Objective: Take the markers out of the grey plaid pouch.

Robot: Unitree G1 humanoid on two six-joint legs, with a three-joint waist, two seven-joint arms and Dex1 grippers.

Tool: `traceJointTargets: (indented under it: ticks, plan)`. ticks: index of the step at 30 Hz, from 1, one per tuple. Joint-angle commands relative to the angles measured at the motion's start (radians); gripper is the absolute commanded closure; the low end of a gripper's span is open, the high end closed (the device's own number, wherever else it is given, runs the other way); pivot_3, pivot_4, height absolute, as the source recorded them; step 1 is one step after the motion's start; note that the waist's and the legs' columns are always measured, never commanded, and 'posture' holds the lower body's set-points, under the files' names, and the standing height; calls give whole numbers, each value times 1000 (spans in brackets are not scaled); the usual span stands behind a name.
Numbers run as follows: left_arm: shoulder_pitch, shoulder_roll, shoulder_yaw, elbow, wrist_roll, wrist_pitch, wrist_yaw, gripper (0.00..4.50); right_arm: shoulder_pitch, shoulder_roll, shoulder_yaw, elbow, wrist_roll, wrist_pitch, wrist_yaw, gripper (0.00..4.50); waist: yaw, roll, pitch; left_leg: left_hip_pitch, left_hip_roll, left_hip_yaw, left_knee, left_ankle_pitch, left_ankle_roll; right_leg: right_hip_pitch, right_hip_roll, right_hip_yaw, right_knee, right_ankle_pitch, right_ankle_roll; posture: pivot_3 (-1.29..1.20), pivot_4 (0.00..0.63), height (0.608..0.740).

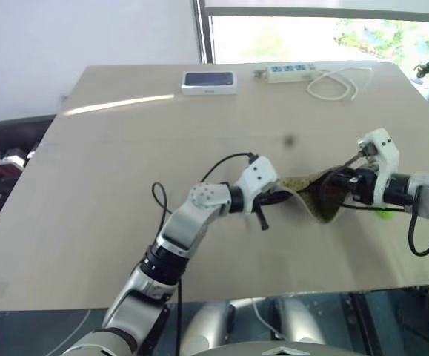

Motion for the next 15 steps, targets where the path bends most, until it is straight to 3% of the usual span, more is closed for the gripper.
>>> traceJointTargets:
  ticks: [1, 7, 15]
  plan:
    - [-15, -7, -16, -19, -5, -15, -6, 4500, -42, 14, -94, -8, 50, 58, -28, 3921, 1, 0, 0, 0, 0, 0, 0, 0, 0, 0, 0, 0, 0, 0, 0, 0, 150, 740]
    - [-34, -14, -6, 48, 31, -51, 34, 4500, 23, -63, -60, -31, 83, 48, 3, 3921, 1, 0, 0, 0, 0, 0, 0, 0, 0, 0, 0, 0, 0, 0, 0, 0, 150, 740]
    - [-21, -14, -22, 67, 32, -64, 19, 4500, 197, -266, 179, -93, 10, -186, 87, 3921, 0, 0, 0, 0, 0, 1, 0, 0, 0, 0, 0, 0, 0, 0, 0, 0, 150, 740]
